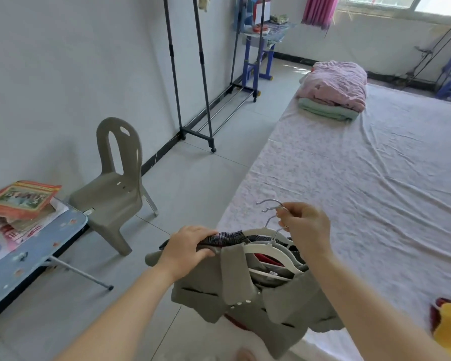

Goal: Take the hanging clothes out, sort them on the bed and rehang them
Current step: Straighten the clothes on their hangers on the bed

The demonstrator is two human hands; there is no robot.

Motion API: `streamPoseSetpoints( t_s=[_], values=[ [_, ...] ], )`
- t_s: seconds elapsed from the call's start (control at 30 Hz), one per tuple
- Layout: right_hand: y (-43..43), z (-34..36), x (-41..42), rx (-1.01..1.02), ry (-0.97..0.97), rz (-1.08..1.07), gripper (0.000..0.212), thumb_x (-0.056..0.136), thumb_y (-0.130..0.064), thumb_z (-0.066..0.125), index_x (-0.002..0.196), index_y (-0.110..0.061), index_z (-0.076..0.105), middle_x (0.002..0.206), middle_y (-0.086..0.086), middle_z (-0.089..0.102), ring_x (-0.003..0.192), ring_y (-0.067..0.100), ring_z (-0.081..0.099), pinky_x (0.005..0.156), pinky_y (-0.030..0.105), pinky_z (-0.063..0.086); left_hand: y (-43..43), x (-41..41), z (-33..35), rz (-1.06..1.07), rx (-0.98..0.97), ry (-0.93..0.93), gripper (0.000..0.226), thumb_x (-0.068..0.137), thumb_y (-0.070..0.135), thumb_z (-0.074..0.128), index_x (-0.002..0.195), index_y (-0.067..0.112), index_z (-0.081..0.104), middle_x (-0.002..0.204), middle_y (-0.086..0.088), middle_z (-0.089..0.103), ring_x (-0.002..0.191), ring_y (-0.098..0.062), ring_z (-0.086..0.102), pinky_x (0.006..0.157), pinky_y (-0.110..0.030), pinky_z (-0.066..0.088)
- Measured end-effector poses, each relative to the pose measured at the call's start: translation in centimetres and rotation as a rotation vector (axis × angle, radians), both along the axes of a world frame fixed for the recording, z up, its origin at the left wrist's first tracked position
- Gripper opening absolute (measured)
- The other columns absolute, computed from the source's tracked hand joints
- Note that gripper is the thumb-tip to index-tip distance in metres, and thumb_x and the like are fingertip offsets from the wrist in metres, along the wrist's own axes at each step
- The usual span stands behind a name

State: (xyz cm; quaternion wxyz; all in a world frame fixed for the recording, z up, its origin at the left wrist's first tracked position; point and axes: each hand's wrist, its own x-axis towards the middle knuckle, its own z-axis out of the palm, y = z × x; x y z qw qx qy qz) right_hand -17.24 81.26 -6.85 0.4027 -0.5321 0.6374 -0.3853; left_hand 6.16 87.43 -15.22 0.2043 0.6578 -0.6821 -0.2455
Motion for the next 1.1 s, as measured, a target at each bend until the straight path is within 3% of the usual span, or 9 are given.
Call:
streamPoseSetpoints(
  t_s=[0.07,0.2,0.27,0.53,0.7,0.87,1.1],
  values=[
    [-0.7,-0.2,0.2,0.020,0.004,-0.046,0.008,0.081,-0.015,0.068,0.080,-0.020,0.074,0.058,-0.013,0.065,0.056,0.005,0.061,0.065,0.027,0.051,-1.8,0.4,-0.4,-0.043,0.027,0.004,0.043,0.081,0.032,0.067,0.122,0.030,0.057,0.119,0.012,0.058,0.114,-0.012,0.047,0.100,-0.037,0.036],
    [-1.4,-0.3,1.0,0.043,-0.007,-0.154,0.029,0.080,-0.012,0.069,0.062,-0.035,0.066,0.055,-0.011,0.066,0.053,0.005,0.062,0.071,0.032,0.054,-5.2,1.7,-1.0,-0.157,0.053,0.011,0.043,0.081,0.031,0.067,0.123,0.030,0.057,0.121,0.012,0.058,0.115,-0.013,0.047,0.100,-0.040,0.036],
    [-1.0,-0.4,1.8,0.041,0.007,-0.203,0.029,0.079,-0.012,0.069,0.062,-0.035,0.065,0.055,-0.013,0.066,0.049,0.002,0.061,0.070,0.033,0.055,-5.9,2.6,-1.5,-0.226,0.058,0.026,0.043,0.081,0.031,0.067,0.123,0.030,0.057,0.122,0.012,0.058,0.116,-0.012,0.047,0.101,-0.039,0.036],
    [-0.4,-0.4,5.6,0.043,0.062,-0.364,0.008,0.079,-0.011,0.070,0.078,-0.018,0.073,0.063,-0.005,0.068,0.054,0.009,0.063,0.067,0.029,0.053,-8.0,6.2,-2.7,-0.393,0.014,0.105,0.042,0.081,0.030,0.067,0.121,0.029,0.057,0.118,0.013,0.059,0.113,-0.011,0.048,0.098,-0.037,0.038],
    [-2.5,-1.0,5.6,0.049,0.091,-0.409,0.007,0.080,-0.012,0.069,0.077,-0.017,0.072,0.064,-0.004,0.068,0.056,0.010,0.063,0.069,0.029,0.053,-10.6,5.6,-3.0,-0.408,-0.009,0.114,0.041,0.081,0.027,0.067,0.122,0.025,0.058,0.120,0.008,0.060,0.115,-0.015,0.048,0.099,-0.037,0.036],
    [-6.9,-3.2,5.3,0.068,0.061,-0.376,0.010,0.080,-0.011,0.069,0.076,-0.019,0.071,0.062,-0.006,0.067,0.047,0.000,0.059,0.059,0.020,0.049,-13.8,5.5,-4.2,-0.357,0.001,0.089,0.039,0.080,0.024,0.068,0.118,0.022,0.061,0.116,0.006,0.062,0.111,-0.017,0.052,0.097,-0.040,0.038],
    [-15.4,-8.2,3.6,0.112,0.040,-0.280,0.007,0.081,-0.011,0.068,0.078,-0.016,0.071,0.062,-0.007,0.065,0.046,-0.002,0.059,0.062,0.022,0.053,-19.9,4.0,-7.5,-0.293,0.088,-0.034,0.039,0.085,0.027,0.062,0.123,0.025,0.057,0.122,0.008,0.058,0.116,-0.015,0.047,0.098,-0.035,0.035]
  ],
)
